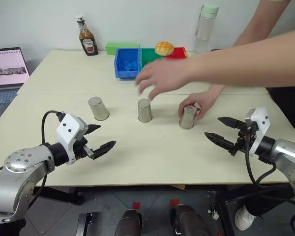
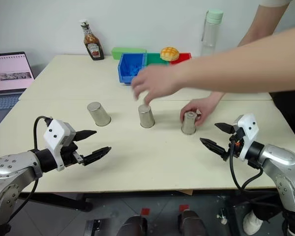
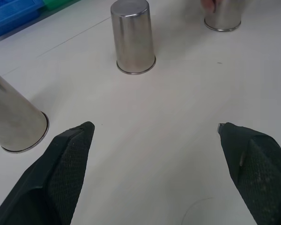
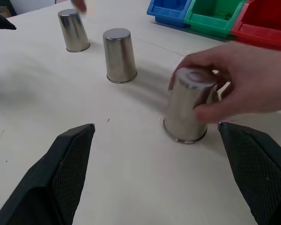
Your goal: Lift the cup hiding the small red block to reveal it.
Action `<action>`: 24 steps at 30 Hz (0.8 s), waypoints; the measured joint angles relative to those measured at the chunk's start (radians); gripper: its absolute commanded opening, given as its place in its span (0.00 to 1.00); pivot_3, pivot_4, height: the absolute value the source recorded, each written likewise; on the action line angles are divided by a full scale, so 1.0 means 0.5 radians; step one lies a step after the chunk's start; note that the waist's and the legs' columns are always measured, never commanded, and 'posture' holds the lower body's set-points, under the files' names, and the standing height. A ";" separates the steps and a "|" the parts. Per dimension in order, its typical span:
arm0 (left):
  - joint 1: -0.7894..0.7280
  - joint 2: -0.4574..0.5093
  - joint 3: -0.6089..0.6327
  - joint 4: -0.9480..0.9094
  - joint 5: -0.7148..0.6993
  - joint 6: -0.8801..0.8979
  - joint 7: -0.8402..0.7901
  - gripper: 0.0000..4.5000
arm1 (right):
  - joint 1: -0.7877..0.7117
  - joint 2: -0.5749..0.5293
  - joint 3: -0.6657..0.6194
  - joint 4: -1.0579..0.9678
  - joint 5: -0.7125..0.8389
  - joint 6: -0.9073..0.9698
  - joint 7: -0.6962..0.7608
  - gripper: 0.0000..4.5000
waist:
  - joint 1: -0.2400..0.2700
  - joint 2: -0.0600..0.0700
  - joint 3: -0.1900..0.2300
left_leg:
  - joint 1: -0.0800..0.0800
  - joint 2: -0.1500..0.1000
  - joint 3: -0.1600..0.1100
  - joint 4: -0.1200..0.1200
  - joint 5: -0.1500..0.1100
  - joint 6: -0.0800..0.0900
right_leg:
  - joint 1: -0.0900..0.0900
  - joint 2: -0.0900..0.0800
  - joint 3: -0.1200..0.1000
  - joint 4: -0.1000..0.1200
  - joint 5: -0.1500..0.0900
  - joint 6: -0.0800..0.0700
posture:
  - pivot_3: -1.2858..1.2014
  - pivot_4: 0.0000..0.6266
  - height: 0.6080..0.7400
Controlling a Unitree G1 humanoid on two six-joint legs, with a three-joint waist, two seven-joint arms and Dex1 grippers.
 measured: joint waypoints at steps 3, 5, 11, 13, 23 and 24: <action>0.000 0.003 0.000 0.000 0.000 0.000 -0.002 1.00 | 0.008 0.000 0.001 0.000 -0.011 -0.006 0.005 0.99 | 0.000 0.000 0.000 | 0.000 0.000 0.000 0.000 0.000 0.000 | 0.000 0.000 0.000 0.000 0.000 0.000 | 0.52 0.24 1.00; 0.000 0.011 0.000 0.000 0.000 0.000 -0.003 1.00 | 0.011 0.000 0.002 0.000 -0.015 -0.013 0.009 0.99 | 0.000 0.000 0.000 | 0.000 0.000 0.000 0.000 0.000 0.000 | 0.000 0.000 0.000 0.000 0.000 0.000 | 0.52 0.24 1.00; 0.000 0.018 0.000 0.000 0.000 0.000 -0.003 1.00 | 0.014 0.000 0.002 0.000 -0.018 -0.029 0.013 0.99 | 0.000 0.000 0.000 | 0.000 0.000 0.000 0.000 0.000 0.000 | 0.000 0.000 0.000 0.000 0.000 0.000 | 0.52 0.24 1.00; -0.002 0.018 0.000 0.001 0.000 0.000 -0.003 1.00 | 0.015 0.000 0.001 0.000 -0.018 -0.029 0.013 0.99 | 0.000 0.000 0.000 | 0.000 0.000 0.000 0.000 0.000 0.000 | 0.000 0.000 0.000 0.000 0.000 0.000 | 0.52 0.24 1.00; -0.027 0.018 0.000 0.006 -0.004 0.007 -0.003 1.00 | 0.013 0.000 0.001 0.000 -0.016 -0.029 0.022 0.99 | 0.000 0.000 0.000 | 0.000 0.000 0.000 0.000 0.000 0.000 | 0.000 0.000 0.000 0.000 0.000 0.000 | 0.52 0.24 1.00; -0.028 0.018 0.000 0.006 -0.005 0.010 -0.003 1.00 | 0.011 0.000 0.002 0.000 -0.015 -0.029 0.025 0.99 | 0.000 0.000 0.000 | 0.000 0.000 0.000 0.000 0.000 0.000 | 0.000 0.000 0.000 0.000 0.000 0.000 | 0.52 0.24 1.00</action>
